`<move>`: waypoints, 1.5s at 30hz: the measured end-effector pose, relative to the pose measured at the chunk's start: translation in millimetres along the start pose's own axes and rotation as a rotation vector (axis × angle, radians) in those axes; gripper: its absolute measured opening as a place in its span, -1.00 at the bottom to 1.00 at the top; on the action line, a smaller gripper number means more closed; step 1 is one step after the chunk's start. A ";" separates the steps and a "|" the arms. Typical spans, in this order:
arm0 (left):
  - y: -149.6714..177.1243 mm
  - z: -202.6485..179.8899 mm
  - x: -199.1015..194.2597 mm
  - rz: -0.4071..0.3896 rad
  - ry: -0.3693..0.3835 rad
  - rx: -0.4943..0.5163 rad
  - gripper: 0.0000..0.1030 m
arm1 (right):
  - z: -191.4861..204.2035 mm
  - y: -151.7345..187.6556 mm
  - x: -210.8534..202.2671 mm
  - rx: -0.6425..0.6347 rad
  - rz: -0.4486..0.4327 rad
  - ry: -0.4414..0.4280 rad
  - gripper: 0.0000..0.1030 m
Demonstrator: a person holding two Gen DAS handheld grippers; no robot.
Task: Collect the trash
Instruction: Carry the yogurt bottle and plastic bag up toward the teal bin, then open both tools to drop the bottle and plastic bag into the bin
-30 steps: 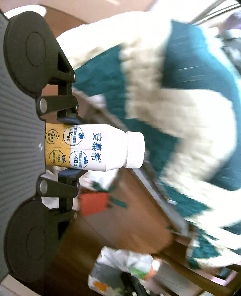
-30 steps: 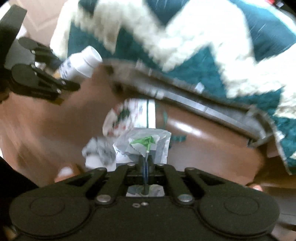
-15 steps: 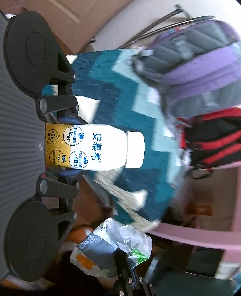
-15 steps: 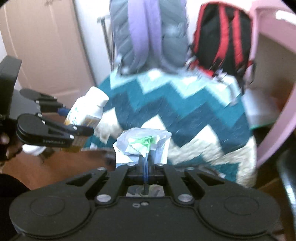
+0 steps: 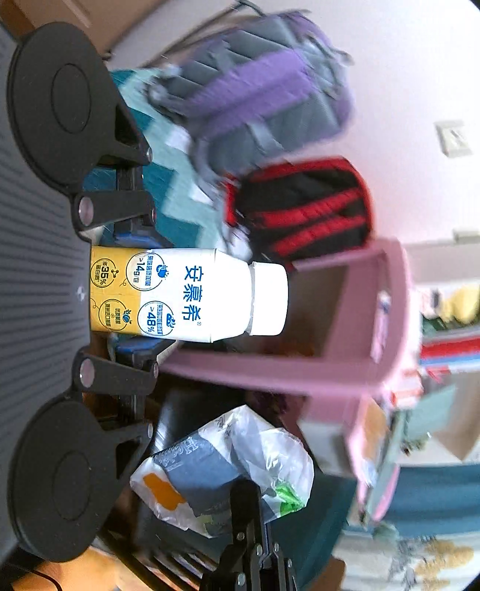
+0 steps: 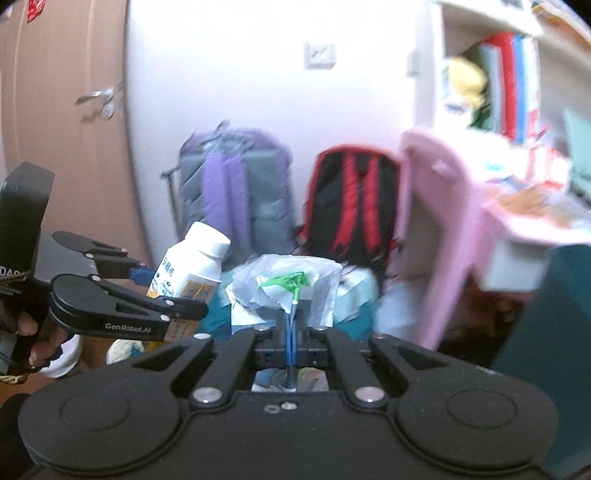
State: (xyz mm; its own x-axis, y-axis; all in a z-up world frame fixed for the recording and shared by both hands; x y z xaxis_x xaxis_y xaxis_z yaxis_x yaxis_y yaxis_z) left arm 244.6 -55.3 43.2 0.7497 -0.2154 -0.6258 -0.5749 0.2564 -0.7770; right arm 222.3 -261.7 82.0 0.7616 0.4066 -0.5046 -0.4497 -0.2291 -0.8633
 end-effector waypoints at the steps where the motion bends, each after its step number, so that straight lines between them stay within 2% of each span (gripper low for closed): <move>1: -11.2 -13.3 -2.3 -0.015 0.009 0.017 -0.15 | -8.5 -3.3 -8.1 0.004 -0.007 0.015 -0.97; 8: -82.3 -98.5 -11.5 -0.096 0.112 0.076 -0.15 | -80.6 -27.5 -63.5 0.063 -0.055 0.157 -0.97; 13: -134.2 -156.7 -13.0 -0.136 0.170 0.120 -0.15 | -129.2 -36.4 -92.2 0.114 -0.047 0.239 -0.97; 20: -202.2 -218.3 7.2 -0.107 0.264 0.106 -0.14 | -195.9 -51.5 -108.9 0.171 0.027 0.330 -0.97; 24: -227.3 -251.3 30.3 -0.082 0.277 0.131 -0.14 | -228.9 -47.3 -107.5 0.201 0.073 0.363 -0.97; 28: -236.9 -277.1 62.0 -0.028 0.288 0.148 -0.14 | -251.5 -35.9 -93.2 0.204 0.116 0.379 -0.97; 33: -226.6 -302.2 105.0 0.060 0.278 0.187 -0.14 | -270.7 -17.5 -68.0 0.214 0.194 0.374 -0.98; 42: -202.8 -314.6 159.7 0.204 0.260 0.214 -0.14 | -282.9 9.3 -32.0 0.205 0.337 0.337 -0.96; 45: -196.7 -316.4 168.1 0.240 0.255 0.215 -0.14 | -286.4 14.2 -25.9 0.242 0.374 0.318 -0.86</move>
State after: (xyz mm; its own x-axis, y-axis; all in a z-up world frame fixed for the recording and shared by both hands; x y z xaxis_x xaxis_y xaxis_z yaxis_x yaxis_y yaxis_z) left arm 380.0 -440.0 69.3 0.4823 -0.3451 -0.8052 -0.6217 0.5127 -0.5921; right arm 329.8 -528.8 80.4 0.6160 0.0409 -0.7867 -0.7827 -0.0814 -0.6171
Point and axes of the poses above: each gripper's, at about its wrist camera, not at the fingertips, and x roughly the way its jaws point, z to its left, y to its underside, the point moved 2 cm from there along x, roughly the way its jaws point
